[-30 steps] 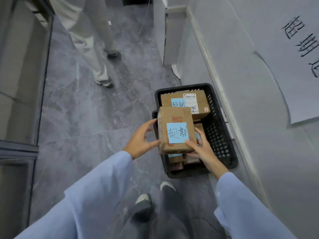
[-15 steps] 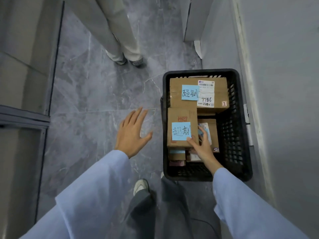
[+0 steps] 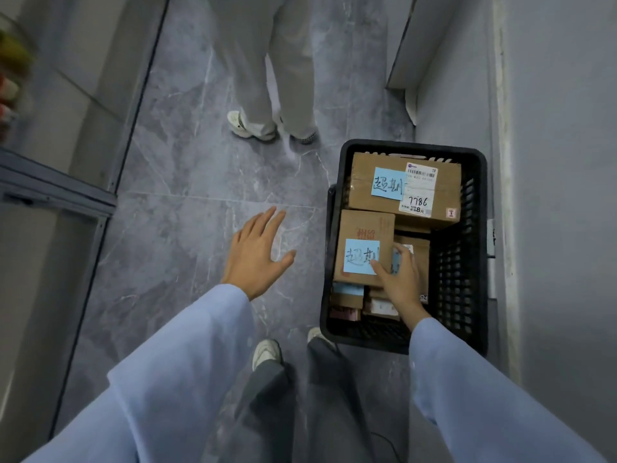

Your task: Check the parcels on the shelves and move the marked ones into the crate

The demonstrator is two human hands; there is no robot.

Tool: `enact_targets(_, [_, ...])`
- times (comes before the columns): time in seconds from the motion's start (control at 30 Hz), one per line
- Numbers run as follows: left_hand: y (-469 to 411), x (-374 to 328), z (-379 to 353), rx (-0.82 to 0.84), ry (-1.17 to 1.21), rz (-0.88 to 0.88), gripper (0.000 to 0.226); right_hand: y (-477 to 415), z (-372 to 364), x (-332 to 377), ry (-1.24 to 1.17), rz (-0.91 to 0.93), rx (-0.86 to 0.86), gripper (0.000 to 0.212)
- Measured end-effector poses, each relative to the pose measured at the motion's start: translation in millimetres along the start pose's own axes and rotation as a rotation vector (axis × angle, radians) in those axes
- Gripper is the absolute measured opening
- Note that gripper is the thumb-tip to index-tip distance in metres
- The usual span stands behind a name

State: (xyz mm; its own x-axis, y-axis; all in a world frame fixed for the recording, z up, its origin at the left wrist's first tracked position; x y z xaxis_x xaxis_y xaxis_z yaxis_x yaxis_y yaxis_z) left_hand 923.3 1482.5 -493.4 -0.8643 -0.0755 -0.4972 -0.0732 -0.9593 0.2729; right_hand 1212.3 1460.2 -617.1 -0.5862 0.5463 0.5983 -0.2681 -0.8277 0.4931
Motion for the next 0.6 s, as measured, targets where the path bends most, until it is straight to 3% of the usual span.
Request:
enact_targets(0.13, [20,9,22,-0.052,0.025,0.053,0.072,9,2,53,0.21,0.177,0.008,0.062])
enact_targets(0.27, [51,36,52,-0.129,0.031,0.144,0.07,25,-21,119,0.37,0.354,0.126,0.063])
enact_targets(0.6, [215,158,130,-0.357,0.075,0.567,0.069,151,-165,284,0.622,0.856,0.427,0.063])
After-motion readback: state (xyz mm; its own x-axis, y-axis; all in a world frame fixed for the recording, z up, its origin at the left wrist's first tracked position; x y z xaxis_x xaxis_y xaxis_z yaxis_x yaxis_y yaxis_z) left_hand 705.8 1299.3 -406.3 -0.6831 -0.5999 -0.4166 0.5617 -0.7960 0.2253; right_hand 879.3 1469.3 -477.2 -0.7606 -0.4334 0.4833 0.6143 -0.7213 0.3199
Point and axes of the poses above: each hand's wrist, its own y-axis away from the middle knuckle, its own z-axis out of the back of the hand, x = y × z, the point moved 4 cm from there along -y, towards the middle knuckle, and after that the axes turned 9 degrees about y, right-handed, at the moved point
